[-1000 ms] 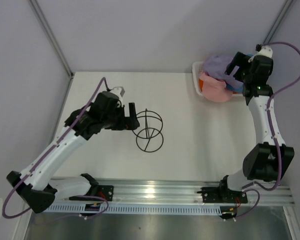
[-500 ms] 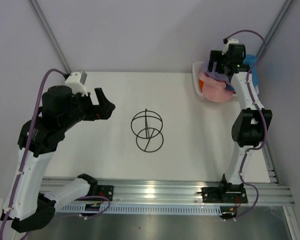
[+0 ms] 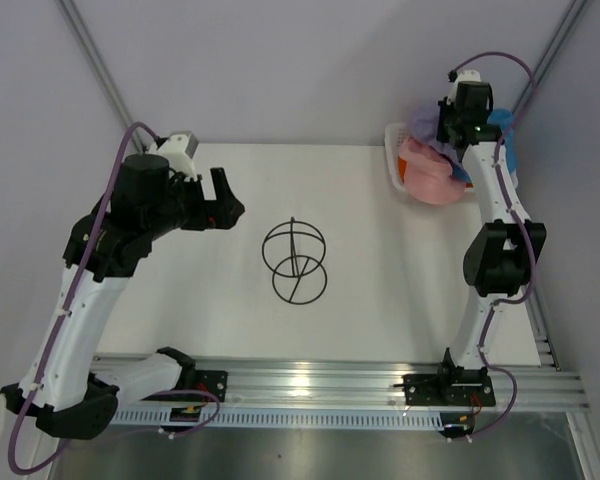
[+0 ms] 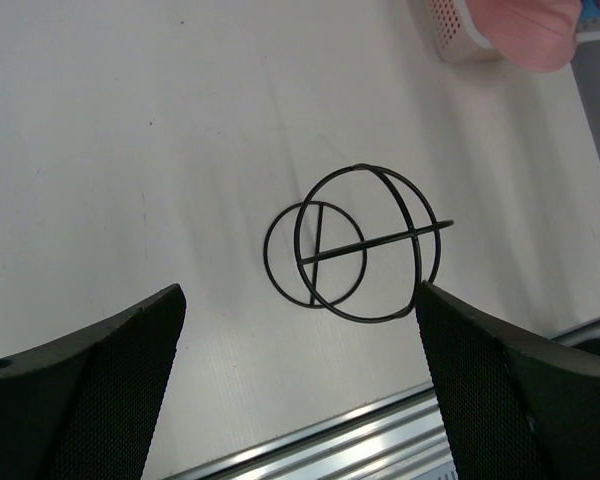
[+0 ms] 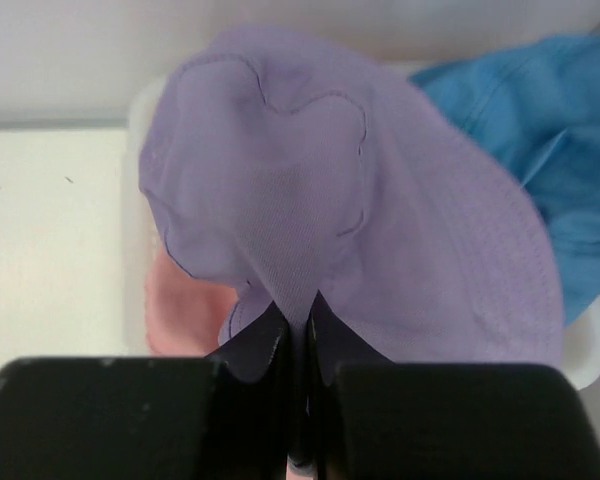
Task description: Stack the hats
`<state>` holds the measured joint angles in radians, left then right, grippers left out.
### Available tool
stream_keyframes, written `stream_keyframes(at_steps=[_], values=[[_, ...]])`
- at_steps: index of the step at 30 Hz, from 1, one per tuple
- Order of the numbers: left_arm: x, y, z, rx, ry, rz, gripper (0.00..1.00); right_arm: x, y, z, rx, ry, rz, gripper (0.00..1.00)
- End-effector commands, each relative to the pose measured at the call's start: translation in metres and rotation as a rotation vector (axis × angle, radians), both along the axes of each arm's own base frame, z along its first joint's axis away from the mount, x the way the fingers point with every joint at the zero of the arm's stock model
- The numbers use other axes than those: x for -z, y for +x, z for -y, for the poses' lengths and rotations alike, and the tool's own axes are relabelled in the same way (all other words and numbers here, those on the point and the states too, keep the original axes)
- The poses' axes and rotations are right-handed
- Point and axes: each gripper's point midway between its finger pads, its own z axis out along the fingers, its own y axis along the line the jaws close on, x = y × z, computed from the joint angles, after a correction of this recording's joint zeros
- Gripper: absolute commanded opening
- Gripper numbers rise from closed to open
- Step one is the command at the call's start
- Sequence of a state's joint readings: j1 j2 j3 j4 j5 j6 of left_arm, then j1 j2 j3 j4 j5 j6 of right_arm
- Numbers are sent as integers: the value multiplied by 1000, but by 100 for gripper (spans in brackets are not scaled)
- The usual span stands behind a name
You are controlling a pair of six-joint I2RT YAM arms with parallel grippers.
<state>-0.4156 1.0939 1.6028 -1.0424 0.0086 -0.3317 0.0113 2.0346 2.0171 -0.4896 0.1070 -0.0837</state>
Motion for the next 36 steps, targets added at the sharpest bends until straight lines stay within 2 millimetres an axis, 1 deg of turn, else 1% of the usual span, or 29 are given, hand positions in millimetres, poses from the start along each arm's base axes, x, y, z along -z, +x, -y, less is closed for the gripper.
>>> stream_keyframes(at_steps=[1,2,3,5,6,9,10,12,13,15,16,17,18,19,20,21,22,23,24,25,26,27,28,29,30,31,33,34,36], values=[[-12,6,7,23,-43,61,100,-149,-21,-12,-44,-7,322,8],[-16,10,8,22,-53,83,99,-174,-27,-17,-57,6,370,7],[-12,10,7,12,-55,84,100,-189,-38,-20,-73,21,387,6],[-17,13,8,7,-82,110,99,-216,-53,-39,-154,90,429,6],[-20,12,9,10,-97,122,99,-232,-70,-57,-236,125,449,6],[-27,12,6,-3,-117,155,100,-257,-98,-84,-329,232,492,6],[-26,10,4,-10,-124,159,99,-276,-120,-101,-406,275,524,7],[-29,10,3,-16,-138,174,99,-293,-141,-119,-472,377,551,6],[-24,9,3,-12,-144,171,100,-299,-160,-137,-547,420,547,5],[-22,10,-2,-36,-159,174,99,-306,-181,-159,-619,501,536,5],[-20,10,-4,-48,-161,167,100,-298,-187,-169,-646,530,503,6],[-18,10,-8,-64,-162,160,99,-303,-206,-187,-704,556,500,5],[-19,8,-14,-86,-169,168,100,-301,-215,-199,-733,577,484,5],[-19,6,-16,-93,-173,170,99,-288,-219,-209,-750,585,450,5],[-20,4,-22,-110,-175,175,100,-289,-239,-226,-801,596,441,6],[-26,-4,-26,-116,-187,196,99,-284,-246,-234,-815,594,422,6],[-27,-8,-29,-120,-188,202,99,-269,-250,-242,-829,597,382,6],[-30,-12,-32,-128,-189,214,100,-264,-257,-248,-847,598,369,6],[-33,-20,-36,-131,-189,237,100,-264,-274,-259,-886,606,363,7],[-35,-24,-38,-135,-191,245,100,-259,-280,-264,-901,604,351,7],[-35,-29,-40,-137,-188,243,100,-244,-284,-271,-911,604,313,8],[-36,-33,-41,-137,-187,248,99,-240,-299,-281,-953,610,294,8],[-36,-40,-44,-139,-185,256,99,-235,-305,-287,-975,607,281,8],[-34,-42,-46,-145,-184,255,99,-230,-310,-292,-989,603,265,9],[-34,-44,-46,-146,-184,257,100,-219,-316,-301,-998,600,233,9],[-31,-48,-47,-146,-182,248,99,-213,-318,-306,-1003,593,217,9],[-29,-51,-45,-131,-189,241,100,-202,-321,-310,-1007,569,183,8],[-25,-52,-42,-117,-194,232,99,-199,-323,-314,-1013,566,172,8],[-24,-54,-40,-110,-208,229,100,-193,-325,-315,-1011,567,144,8]])
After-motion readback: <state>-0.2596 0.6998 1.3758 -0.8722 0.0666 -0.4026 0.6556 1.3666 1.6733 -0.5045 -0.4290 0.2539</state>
